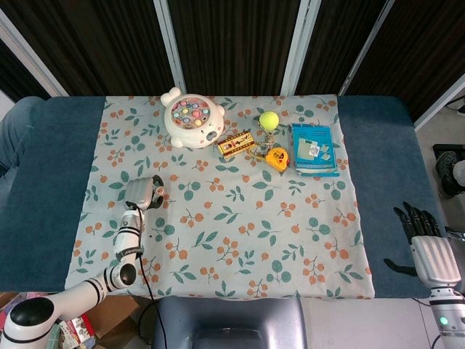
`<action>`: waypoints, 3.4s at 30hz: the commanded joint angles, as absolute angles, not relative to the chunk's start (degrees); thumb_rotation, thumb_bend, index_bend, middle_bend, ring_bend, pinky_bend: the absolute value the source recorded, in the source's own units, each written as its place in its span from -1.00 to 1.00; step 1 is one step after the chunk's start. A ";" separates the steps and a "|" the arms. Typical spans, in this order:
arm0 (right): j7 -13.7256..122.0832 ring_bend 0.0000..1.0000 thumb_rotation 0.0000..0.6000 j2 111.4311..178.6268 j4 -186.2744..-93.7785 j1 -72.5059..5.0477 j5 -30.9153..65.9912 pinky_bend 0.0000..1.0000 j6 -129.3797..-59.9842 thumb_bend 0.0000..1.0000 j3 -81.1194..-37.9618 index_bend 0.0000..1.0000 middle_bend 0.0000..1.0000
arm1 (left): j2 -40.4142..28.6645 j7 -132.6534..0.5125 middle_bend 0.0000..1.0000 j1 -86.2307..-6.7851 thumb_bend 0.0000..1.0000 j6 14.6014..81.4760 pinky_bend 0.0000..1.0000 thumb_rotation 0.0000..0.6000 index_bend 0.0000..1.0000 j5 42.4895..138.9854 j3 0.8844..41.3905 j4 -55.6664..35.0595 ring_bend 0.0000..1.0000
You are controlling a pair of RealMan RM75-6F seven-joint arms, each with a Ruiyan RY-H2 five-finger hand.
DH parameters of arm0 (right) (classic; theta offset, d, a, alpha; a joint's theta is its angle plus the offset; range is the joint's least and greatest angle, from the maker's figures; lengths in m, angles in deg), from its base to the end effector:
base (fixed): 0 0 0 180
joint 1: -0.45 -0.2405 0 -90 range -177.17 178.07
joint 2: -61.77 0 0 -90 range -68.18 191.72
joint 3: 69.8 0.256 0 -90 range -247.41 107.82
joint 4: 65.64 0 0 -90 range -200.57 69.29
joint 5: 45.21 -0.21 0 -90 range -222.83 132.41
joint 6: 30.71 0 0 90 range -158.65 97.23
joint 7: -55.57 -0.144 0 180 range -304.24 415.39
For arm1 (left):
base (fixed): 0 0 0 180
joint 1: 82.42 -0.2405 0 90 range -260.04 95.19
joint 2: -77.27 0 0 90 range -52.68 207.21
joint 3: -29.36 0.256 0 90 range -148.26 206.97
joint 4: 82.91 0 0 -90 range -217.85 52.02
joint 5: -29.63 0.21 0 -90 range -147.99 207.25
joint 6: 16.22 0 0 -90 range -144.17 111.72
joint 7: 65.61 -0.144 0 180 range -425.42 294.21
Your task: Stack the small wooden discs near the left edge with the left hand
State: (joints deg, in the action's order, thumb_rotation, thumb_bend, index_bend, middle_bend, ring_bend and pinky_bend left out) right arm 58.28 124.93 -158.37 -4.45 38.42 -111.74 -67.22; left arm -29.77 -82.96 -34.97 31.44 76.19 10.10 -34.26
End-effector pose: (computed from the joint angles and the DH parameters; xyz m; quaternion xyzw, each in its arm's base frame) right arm -0.3206 -0.1797 0.1562 0.6067 -0.4012 0.3442 0.5938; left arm -0.2052 0.4202 -0.0500 -0.6145 -0.4853 -0.3207 0.5330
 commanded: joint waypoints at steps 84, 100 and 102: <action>60.25 -1.00 1.00 125.94 -158.72 -5.00 41.42 -1.00 -111.34 -0.70 -68.67 -1.00 -1.00 | -5.78 -71.69 1.00 -51.48 -0.24 40.20 1.00 1.00 -0.02 91.37 20.18 -5.37 1.00; 59.99 -1.00 1.00 125.89 -158.72 -4.82 41.41 -1.00 -111.77 -0.70 -68.60 -1.00 -1.00 | -6.11 -70.81 1.00 -51.97 -0.23 39.70 1.00 1.00 -0.06 92.29 20.65 -6.76 1.00; 59.95 -1.00 1.00 125.89 -158.68 -4.85 41.40 -1.00 -111.73 -0.70 -68.59 -1.00 -1.00 | -6.12 -70.79 1.00 -52.04 -0.23 39.78 1.00 1.00 -0.06 92.44 20.66 -6.80 1.00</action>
State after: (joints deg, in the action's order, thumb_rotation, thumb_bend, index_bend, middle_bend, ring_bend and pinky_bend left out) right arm 59.95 125.89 -158.67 -4.85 41.39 -111.72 -68.60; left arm -6.11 -70.79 -52.04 39.77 92.43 20.66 -6.79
